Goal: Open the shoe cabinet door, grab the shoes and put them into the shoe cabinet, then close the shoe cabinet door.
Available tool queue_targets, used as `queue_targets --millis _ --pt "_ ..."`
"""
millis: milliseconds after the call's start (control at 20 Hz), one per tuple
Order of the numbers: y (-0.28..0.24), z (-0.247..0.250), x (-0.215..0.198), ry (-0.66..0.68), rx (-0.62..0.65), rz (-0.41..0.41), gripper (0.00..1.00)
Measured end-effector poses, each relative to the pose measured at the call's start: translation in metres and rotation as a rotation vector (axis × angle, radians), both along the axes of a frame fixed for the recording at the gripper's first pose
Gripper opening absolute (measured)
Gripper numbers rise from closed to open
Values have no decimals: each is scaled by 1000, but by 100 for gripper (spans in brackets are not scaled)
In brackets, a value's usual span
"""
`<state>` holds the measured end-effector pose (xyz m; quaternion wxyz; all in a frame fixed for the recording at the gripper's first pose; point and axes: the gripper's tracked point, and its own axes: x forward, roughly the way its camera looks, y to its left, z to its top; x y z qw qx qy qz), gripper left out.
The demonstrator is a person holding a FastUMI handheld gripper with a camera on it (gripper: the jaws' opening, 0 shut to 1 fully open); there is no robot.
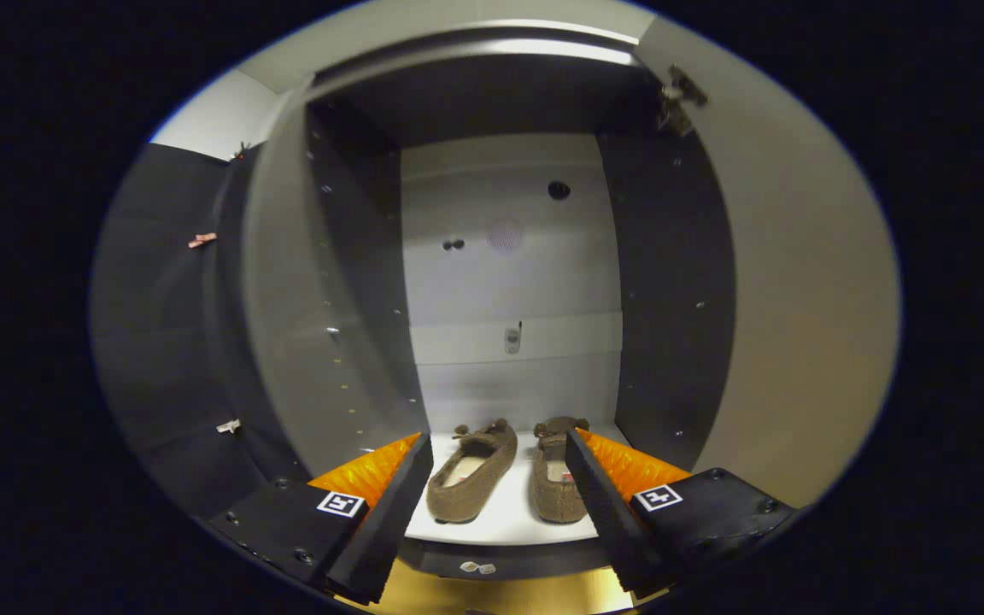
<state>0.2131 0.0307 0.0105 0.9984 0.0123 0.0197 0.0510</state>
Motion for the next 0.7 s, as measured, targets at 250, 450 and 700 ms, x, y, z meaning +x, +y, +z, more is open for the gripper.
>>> queue_targets --millis 250,450,700 --pt "11 20 -109 -58 0 8 98" --pt "-11 28 -177 -99 22 -80 97" --pt "-61 29 -240 -88 28 -204 98"
